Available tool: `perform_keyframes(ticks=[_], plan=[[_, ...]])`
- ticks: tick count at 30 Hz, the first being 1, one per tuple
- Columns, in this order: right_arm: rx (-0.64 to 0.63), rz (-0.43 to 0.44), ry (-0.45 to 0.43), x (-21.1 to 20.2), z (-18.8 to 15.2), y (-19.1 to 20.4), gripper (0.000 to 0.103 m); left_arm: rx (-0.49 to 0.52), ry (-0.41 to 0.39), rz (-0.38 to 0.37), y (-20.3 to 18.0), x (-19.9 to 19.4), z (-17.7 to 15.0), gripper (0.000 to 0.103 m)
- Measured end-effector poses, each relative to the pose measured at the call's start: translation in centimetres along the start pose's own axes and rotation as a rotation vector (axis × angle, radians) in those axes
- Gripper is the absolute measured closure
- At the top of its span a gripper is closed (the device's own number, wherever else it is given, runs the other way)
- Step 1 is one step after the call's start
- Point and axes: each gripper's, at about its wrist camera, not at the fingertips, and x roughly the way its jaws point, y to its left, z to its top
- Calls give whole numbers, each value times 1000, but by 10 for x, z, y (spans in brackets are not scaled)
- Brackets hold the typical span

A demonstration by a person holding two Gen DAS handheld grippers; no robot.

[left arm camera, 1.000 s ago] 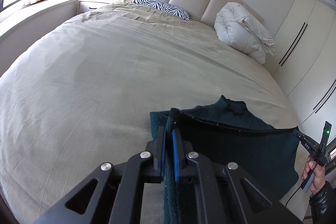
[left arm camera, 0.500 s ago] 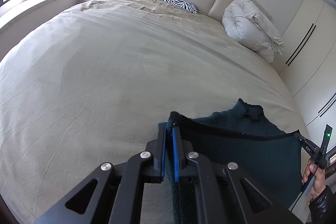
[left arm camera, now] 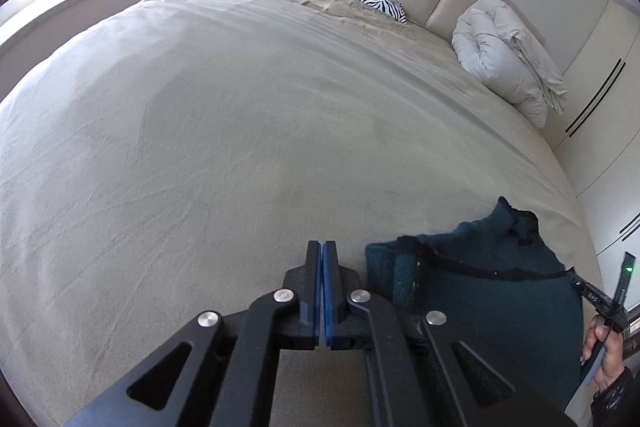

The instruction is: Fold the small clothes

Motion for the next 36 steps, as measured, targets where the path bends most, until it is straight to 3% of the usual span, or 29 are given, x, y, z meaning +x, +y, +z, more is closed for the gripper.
perform_keyframes(ticks=[3, 5, 6, 7, 8, 11, 16, 18, 19, 20, 22, 24, 25, 27, 28, 30, 31, 34, 36], plan=[[6, 0, -17, -1, 2, 0, 89, 6, -6, -12, -3, -7, -5, 103], [6, 15, -29, -7, 3, -1, 59, 33, -20, -4, -11, -15, -8, 96], [16, 27, -38, -10, 4, -2, 22, 44, -24, -6, -14, -19, -10, 92], [34, 43, -65, -17, 4, -5, 15, 60, -31, -6, -20, -23, -12, 82], [43, 47, -86, -24, 4, -7, 15, 77, -40, -4, -26, -26, -13, 75], [71, 52, -113, -43, 3, -9, 15, 149, -64, 3, -50, -35, -18, 67], [56, 256, -146, -76, -11, 24, 19, 271, -27, 33, -90, -26, -38, 66], [22, 337, -126, -77, -21, 44, 20, 335, -16, 114, -104, -22, -50, 66], [5, 355, -115, -74, -25, 53, 20, 370, -11, 138, -110, -19, -56, 61], [-4, 356, -101, -69, -34, 59, 20, 397, 8, 162, -112, -14, -61, 54], [24, 333, -60, -51, -38, 61, 20, 424, 31, 199, -112, -5, -68, 54], [127, 309, -24, -31, -46, 40, 24, 417, 27, 191, -107, -3, -67, 54], [181, 318, -37, -27, -49, 27, 31, 413, 30, 189, -106, -3, -66, 53], [300, 334, -61, -26, -52, -2, 33, 421, 30, 190, -106, -2, -66, 53], [351, 317, -69, -28, -54, -14, 34, 425, 27, 190, -106, -1, -66, 53], [431, 165, -58, -34, -59, -34, 32, 426, 22, 191, -105, -1, -69, 53], [462, 162, -61, -38, -62, -42, 30, 426, 17, 192, -104, -1, -70, 53], [506, 287, -109, -63, -73, -38, 30, 432, 10, 197, -107, -2, -75, 53], [456, 397, -134, -83, -78, -7, 30, 433, 10, 202, -107, -2, -75, 53]])
